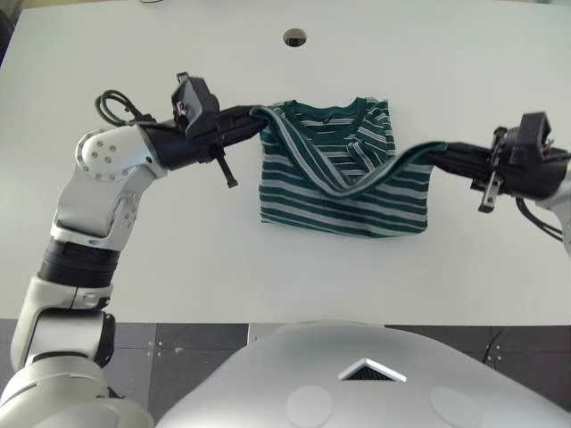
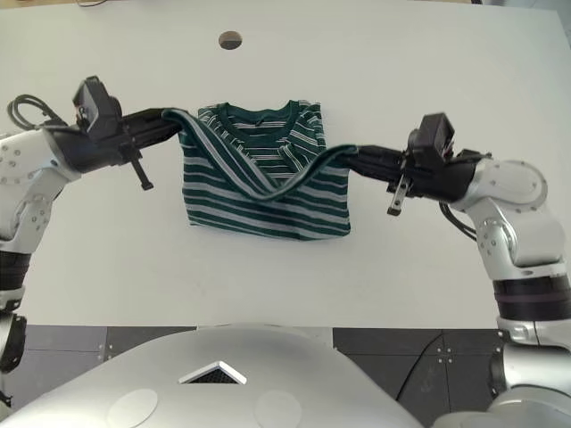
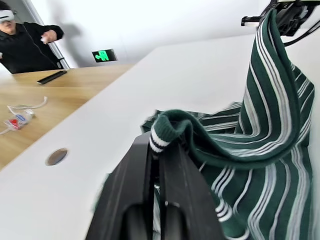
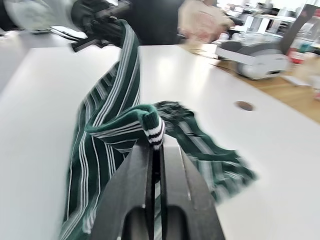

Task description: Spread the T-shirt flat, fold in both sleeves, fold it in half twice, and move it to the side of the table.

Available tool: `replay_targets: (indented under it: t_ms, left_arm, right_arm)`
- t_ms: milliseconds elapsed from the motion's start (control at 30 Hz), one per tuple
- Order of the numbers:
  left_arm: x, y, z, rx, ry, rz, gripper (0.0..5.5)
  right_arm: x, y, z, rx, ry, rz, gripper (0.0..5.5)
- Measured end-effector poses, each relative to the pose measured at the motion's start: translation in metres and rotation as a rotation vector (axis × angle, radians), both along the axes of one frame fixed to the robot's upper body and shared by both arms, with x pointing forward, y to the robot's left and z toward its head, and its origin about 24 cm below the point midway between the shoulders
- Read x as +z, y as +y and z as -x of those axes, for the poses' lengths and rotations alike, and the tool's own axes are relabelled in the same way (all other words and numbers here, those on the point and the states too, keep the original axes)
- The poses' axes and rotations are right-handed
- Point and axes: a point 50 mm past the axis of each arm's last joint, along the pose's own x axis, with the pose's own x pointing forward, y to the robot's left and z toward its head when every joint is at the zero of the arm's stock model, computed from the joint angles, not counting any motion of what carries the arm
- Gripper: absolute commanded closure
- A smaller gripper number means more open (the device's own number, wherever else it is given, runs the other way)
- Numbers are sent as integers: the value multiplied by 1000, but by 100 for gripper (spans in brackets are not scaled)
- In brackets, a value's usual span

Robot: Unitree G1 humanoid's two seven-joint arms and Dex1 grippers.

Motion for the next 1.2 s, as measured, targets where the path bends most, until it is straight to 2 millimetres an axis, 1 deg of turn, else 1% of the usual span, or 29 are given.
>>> replay_targets:
  t_ms: [67,200,267,333,467,533,567,600,667,733,767,833,900,967,1000,1033,1067,1100,1133,1167,1200]
  left_arm:
    - [-11,3,-15,58,15,-45,540]
    - [-32,9,-38,147,43,-98,540]
    - [-48,11,-45,184,80,-121,540]
    - [-61,15,-48,218,118,-133,540]
    - [-69,25,-55,286,157,-116,540]
    - [-72,25,-56,301,175,-104,540]
    - [-74,25,-57,307,182,-93,522]
    - [-75,24,-57,313,188,-81,513]
    - [-76,24,-58,326,198,-67,491]
    - [-75,28,-61,359,196,-65,459]
    - [-74,30,-63,383,189,-69,457]
    - [-74,36,-66,459,174,-86,457]
    - [-74,46,-68,567,134,-90,457]
    - [-64,52,-72,638,32,-83,457]
    - [-55,55,-74,657,-42,-77,457]
    - [-44,56,-76,651,-132,-66,457]
    - [-36,54,-76,623,-193,-55,457]
    - [-27,48,-74,548,-263,-26,457]
    - [-19,36,-69,436,-335,0,457]
    - [-17,24,-60,320,-379,15,457]
    - [-21,10,-46,191,-398,13,457]
  right_arm:
    - [-6,3,-21,-60,-6,47,539]
    - [-22,10,-54,-171,-9,144,539]
    - [-32,13,-70,-228,-8,187,539]
    - [-39,14,-81,-267,-8,210,539]
    - [-51,13,-91,-315,3,249,539]
    - [-57,16,-93,-316,25,225,539]
    - [-59,18,-93,-311,25,227,540]
    - [-61,20,-93,-311,24,221,519]
    - [-65,22,-94,-323,18,228,496]
    - [-67,21,-96,-371,16,222,456]
    - [-67,21,-98,-398,7,213,440]
    - [-63,18,-103,-463,-17,208,422]
    - [-55,14,-109,-531,-43,175,422]
    - [-48,10,-113,-603,-87,137,422]
    - [-44,8,-114,-648,-140,145,422]
    - [-38,7,-116,-678,-237,181,422]
    - [-33,9,-116,-671,-313,213,422]
    - [-26,15,-115,-611,-418,244,422]
    - [-18,26,-112,-517,-527,265,422]
    - [-14,35,-108,-416,-607,288,422]
    - [-15,47,-101,-300,-674,316,422]
